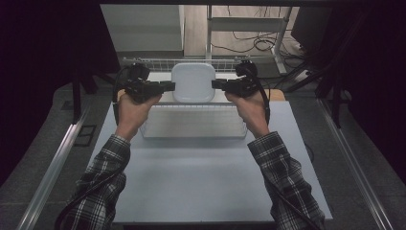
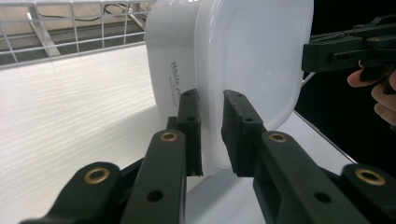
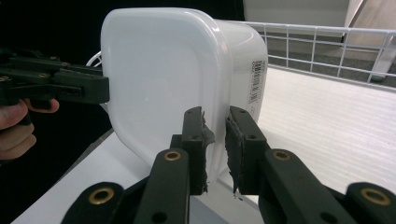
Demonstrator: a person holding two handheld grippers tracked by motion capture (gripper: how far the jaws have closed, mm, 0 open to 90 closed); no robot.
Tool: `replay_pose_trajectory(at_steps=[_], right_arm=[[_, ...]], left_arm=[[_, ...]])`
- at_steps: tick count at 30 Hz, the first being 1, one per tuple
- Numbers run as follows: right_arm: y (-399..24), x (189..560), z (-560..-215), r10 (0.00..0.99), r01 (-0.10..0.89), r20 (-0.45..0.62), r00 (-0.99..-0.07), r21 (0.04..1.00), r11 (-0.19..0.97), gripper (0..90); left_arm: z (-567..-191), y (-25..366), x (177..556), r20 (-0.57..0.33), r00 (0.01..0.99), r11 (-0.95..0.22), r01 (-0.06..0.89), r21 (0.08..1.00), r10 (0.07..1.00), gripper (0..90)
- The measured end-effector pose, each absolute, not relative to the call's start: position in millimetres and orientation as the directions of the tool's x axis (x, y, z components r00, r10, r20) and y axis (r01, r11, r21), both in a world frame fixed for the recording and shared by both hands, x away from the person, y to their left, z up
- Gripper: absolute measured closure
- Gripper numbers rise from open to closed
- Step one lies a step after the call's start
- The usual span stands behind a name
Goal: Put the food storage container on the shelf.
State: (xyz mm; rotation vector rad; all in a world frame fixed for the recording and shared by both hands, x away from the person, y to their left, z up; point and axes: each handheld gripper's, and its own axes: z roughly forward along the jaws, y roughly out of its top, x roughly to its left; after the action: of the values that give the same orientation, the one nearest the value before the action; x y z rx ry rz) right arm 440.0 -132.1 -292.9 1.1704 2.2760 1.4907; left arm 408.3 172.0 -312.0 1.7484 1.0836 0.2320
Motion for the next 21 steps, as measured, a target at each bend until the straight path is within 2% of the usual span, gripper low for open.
replay_pose_trajectory(at_steps=[4,9,13,21], right_arm=[[-131.0,444.6,-294.4,0.689,0.524,0.279,-0.668,0.835,0.170,76.8],[-130.4,446.3,-294.3,0.690,0.534,0.293,-0.662,0.830,0.160,75.1],[-128.3,448.8,-294.0,0.694,0.539,0.302,-0.654,0.830,0.146,69.9],[-125.8,453.1,-294.5,0.695,0.541,0.306,-0.651,0.829,0.141,67.5]], left_arm=[[-313.6,172.6,410.5,-0.331,0.572,-0.056,0.554,0.831,0.750,76.2],[-313.0,171.5,410.8,-0.335,0.581,-0.049,0.546,0.837,0.741,69.2],[-311.8,169.9,411.2,-0.340,0.579,-0.042,0.546,0.837,0.741,64.8],[-313.6,168.9,416.4,-0.348,0.563,-0.035,0.559,0.828,0.750,63.9]])
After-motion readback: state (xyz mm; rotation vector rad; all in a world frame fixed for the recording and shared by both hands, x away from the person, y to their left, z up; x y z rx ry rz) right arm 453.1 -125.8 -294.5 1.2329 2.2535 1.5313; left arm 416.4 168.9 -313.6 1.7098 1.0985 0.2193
